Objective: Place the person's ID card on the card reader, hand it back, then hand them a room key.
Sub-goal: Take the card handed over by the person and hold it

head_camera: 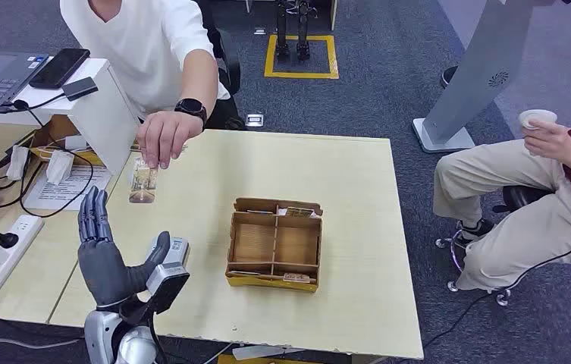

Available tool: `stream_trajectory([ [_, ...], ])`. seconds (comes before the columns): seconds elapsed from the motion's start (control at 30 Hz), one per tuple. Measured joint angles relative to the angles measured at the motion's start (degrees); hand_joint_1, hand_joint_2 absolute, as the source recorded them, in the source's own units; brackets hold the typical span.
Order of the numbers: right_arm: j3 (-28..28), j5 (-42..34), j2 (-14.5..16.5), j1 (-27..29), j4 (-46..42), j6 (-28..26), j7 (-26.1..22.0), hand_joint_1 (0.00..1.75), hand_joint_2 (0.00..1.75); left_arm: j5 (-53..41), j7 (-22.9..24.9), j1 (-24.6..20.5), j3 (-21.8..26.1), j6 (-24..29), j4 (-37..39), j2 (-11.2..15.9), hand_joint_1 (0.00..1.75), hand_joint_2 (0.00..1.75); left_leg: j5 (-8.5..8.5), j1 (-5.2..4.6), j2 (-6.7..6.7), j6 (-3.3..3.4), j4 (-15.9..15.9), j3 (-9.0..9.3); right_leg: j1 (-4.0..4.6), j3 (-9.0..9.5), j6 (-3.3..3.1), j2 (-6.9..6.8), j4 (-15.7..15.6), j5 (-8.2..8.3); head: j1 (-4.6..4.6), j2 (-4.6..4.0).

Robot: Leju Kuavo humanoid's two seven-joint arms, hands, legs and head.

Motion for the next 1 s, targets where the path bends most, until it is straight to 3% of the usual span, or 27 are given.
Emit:
stream_trajectory([
  [0.47,3.1,0.7,0.0,-2.0,0.0,0.0,0.9,0.0,1.75,-7.0,4.5,-7.0,1.4,0.0,1.5,-0.2,0.0,1.75,0.03,0.0,0.0,-0.03,0.0,-0.02,0.0,-0.01,0.0,0.02,0.0,0.05,0.01,0.01],
  [0.8,3.3,0.5,0.0,-2.1,0.0,0.0,0.8,0.0,1.75,-7.8,5.3,-8.4,1.6,0.0,2.2,-0.3,0.0,1.75,0.02,0.0,0.0,-0.03,0.0,-0.03,0.0,-0.03,0.0,0.02,0.0,0.05,0.01,0.01],
  [0.83,3.3,0.5,0.1,-2.1,0.0,0.0,0.7,0.0,1.75,-7.7,5.3,-8.4,1.6,0.0,2.2,-0.3,0.18,1.75,0.02,0.0,0.0,-0.03,0.0,-0.03,0.0,-0.03,0.0,0.02,0.0,0.05,0.01,0.01],
  [0.93,3.3,0.4,0.1,-2.1,0.0,0.0,0.3,0.0,1.75,-7.5,5.4,-8.4,1.6,0.0,2.2,-0.3,1.48,1.75,0.02,0.0,0.0,-0.03,0.0,-0.03,0.0,-0.04,0.0,0.02,0.0,0.05,0.0,0.0],
  [0.97,3.3,0.4,0.1,-2.1,-0.1,0.0,0.2,0.0,1.75,-7.4,5.3,-8.4,1.6,0.0,2.2,-0.3,1.74,1.75,0.02,0.0,0.0,-0.03,0.0,-0.04,0.0,-0.04,0.0,0.02,0.0,0.05,0.0,0.01],
  [1.0,3.3,0.4,0.1,-2.1,-0.1,0.0,0.1,0.0,1.75,-7.3,5.1,-8.4,1.6,0.0,2.2,-0.3,1.75,1.75,0.02,0.0,0.0,-0.03,0.0,-0.04,0.0,-0.04,0.0,0.02,0.0,0.05,0.0,0.01],
])
